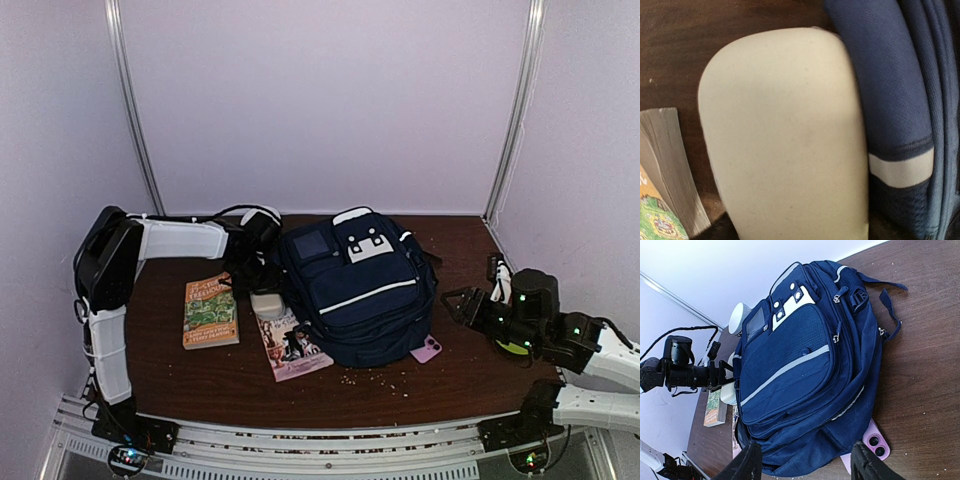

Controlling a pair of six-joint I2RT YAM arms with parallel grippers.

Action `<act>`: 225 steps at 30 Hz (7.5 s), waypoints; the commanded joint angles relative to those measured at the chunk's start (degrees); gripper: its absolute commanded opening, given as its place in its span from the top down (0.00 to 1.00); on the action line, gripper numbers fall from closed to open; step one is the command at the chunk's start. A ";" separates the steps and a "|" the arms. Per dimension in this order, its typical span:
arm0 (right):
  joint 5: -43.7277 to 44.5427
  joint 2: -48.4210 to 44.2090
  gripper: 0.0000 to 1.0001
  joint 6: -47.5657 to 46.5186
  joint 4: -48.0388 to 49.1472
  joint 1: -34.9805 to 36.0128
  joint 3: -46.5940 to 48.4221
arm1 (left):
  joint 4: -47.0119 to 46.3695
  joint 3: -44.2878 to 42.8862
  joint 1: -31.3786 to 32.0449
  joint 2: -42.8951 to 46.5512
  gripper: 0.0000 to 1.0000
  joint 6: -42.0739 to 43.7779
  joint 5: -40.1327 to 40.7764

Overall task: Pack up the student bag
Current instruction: Pick up the stationery from the center of the board, then place the stationery in the student bag.

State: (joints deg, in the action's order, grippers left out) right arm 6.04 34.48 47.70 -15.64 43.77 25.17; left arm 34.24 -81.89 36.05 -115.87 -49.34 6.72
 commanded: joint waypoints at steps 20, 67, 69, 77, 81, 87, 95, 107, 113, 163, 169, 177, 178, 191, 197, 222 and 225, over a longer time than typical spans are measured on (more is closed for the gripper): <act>8.55 19.45 0.31 -4.69 21.57 21.83 10.09 | -7.84 12.89 11.02 37.60 0.49 -12.68 6.50; 5.25 51.63 0.27 -0.04 33.87 23.43 33.22 | -15.50 4.93 22.39 33.76 0.43 -24.51 8.50; 4.65 52.11 0.26 -0.34 34.00 23.16 33.53 | -15.67 4.98 22.39 33.87 0.43 -24.42 8.37; 5.00 50.67 0.52 -2.04 35.75 23.00 32.10 | -17.53 5.52 22.39 34.30 0.36 -23.00 7.35; 5.70 48.74 0.57 -3.32 35.51 23.01 31.38 | -17.56 5.69 22.15 35.11 0.18 -20.60 8.05; 8.93 45.28 0.59 -5.48 31.72 22.78 30.78 | -15.69 5.07 20.66 37.53 0.02 -18.33 8.55; 13.90 30.02 0.59 -7.26 23.46 16.35 22.81 | -11.03 9.83 19.05 48.30 0.02 -7.01 21.20; 21.91 -2.54 0.58 -5.18 0.23 14.24 9.18 | -5.03 1.61 26.67 29.12 0.13 44.69 6.72; 23.38 -12.71 0.58 -1.34 -7.37 14.20 5.55 | 2.01 -13.50 31.87 7.56 0.25 53.93 10.06; 17.41 -21.46 0.60 1.55 -11.59 14.16 5.14 | 1.44 -26.82 25.26 1.06 1.00 49.95 18.78; 11.88 -19.95 0.60 2.88 -7.49 14.16 3.59 | 2.19 -29.71 21.94 3.71 1.00 42.22 10.47; 5.06 -16.85 0.60 7.19 1.14 14.17 -0.52 | 0.67 -32.89 20.37 4.49 1.00 37.56 5.30; 4.35 -16.41 0.60 7.78 2.93 14.20 -1.22 | 0.71 -33.53 20.37 4.13 1.00 37.37 4.66; 0.18 -0.74 0.60 12.07 20.07 14.16 -4.08 | -0.88 -39.89 20.44 -0.14 1.00 31.96 -3.45; 1.47 13.19 0.60 12.96 29.80 14.18 -1.08 | -2.59 -39.00 20.46 -0.14 1.00 29.97 -6.14; 7.49 55.14 0.61 22.79 65.67 10.52 5.50 | -7.07 -32.36 20.46 5.75 1.00 26.15 -11.82; 8.82 58.42 0.61 23.21 65.80 9.80 7.48 | -7.84 -31.64 20.44 6.17 1.00 25.51 -12.51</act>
State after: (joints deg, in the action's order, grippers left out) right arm 11.46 89.93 69.69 44.16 54.72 29.12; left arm 38.70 -112.66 56.55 -116.11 -21.58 -2.59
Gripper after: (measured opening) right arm 0.394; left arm 0.042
